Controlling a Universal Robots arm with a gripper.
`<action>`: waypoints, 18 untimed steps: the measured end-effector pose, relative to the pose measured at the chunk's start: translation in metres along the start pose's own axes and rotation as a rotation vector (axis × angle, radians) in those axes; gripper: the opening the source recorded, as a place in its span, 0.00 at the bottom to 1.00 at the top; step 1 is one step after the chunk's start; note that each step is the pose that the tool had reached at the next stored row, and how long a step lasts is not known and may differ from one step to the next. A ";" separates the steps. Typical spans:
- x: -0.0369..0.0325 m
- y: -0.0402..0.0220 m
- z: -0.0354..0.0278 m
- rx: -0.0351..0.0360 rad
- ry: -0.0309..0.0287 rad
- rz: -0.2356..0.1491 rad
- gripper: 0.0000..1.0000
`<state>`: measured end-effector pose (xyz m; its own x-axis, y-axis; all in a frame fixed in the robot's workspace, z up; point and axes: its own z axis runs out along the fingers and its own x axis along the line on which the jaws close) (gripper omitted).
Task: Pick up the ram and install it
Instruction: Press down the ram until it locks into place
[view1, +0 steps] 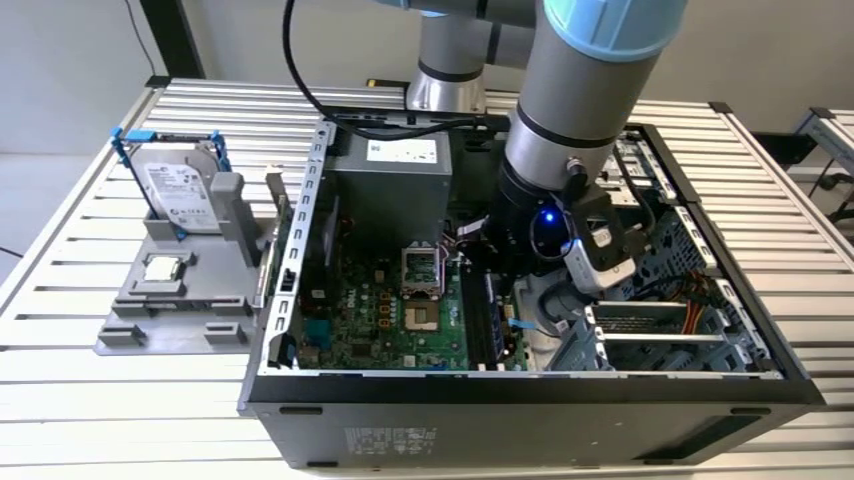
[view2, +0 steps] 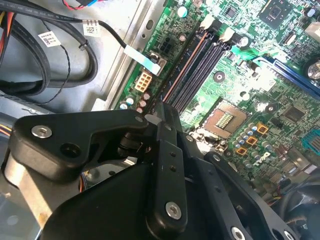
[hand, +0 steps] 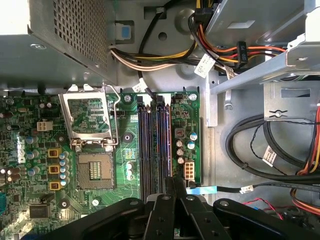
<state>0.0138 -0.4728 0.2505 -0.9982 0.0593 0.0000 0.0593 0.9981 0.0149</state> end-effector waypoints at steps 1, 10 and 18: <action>0.0000 0.0000 0.0000 0.0000 0.0000 0.000 0.00; 0.0000 -0.0003 -0.0001 -0.0636 0.0033 -0.002 0.00; 0.0000 -0.0003 -0.0001 -0.0638 0.0061 -0.060 0.00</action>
<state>0.0138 -0.4731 0.2506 -1.0000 -0.0005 0.0033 -0.0002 0.9969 0.0787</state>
